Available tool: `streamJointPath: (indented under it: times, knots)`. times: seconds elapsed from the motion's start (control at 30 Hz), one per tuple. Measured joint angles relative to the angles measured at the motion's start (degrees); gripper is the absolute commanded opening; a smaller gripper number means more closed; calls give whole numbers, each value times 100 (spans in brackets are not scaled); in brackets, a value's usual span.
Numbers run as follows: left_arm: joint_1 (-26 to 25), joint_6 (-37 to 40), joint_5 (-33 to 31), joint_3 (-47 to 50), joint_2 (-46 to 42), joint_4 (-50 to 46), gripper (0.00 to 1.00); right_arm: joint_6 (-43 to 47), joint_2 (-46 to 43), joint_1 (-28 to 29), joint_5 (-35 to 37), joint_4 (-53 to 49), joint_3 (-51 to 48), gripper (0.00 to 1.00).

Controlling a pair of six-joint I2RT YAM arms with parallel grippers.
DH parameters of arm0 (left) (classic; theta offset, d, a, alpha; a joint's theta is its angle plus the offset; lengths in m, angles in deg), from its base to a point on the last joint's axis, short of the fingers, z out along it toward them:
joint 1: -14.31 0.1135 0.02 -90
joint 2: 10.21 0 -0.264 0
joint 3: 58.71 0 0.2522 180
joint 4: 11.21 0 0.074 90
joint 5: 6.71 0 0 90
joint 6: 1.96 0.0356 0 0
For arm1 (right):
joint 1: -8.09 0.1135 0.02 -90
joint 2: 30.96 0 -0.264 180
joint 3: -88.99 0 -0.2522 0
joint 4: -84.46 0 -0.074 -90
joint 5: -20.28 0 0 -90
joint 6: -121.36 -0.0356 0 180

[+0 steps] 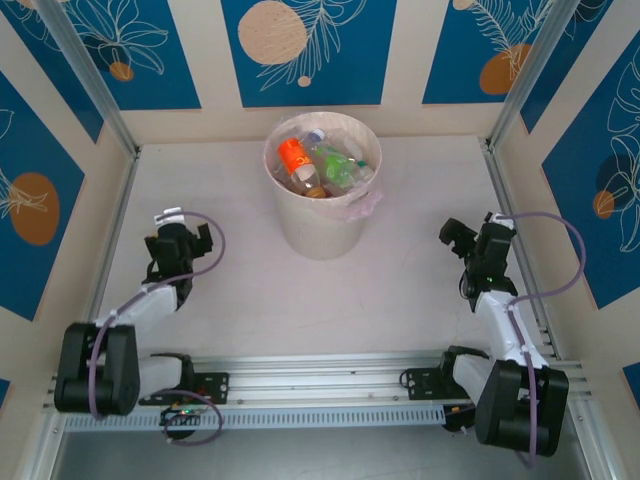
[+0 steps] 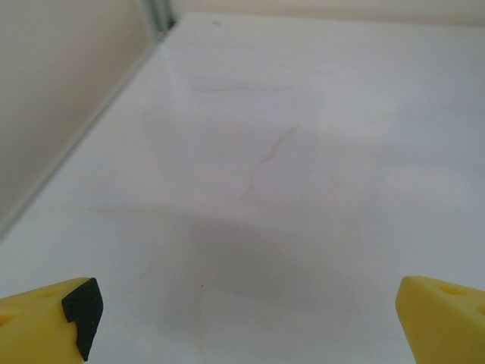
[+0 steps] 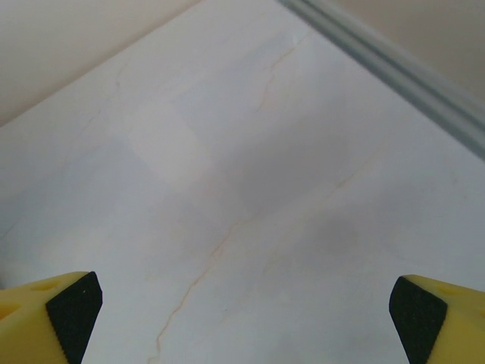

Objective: Put the plastic bottles in the bin

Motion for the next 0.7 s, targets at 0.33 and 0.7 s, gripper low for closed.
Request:
streamJointPath:
  times: [0.33,0.7]
  knots:
    - [2,566,1180,470,1530,1947,100,387,505,-17,-726,1145,-372,99]
    - [-238,610,422,501,1655,2452,100,761,2063,992,-92,2507,-369,100]
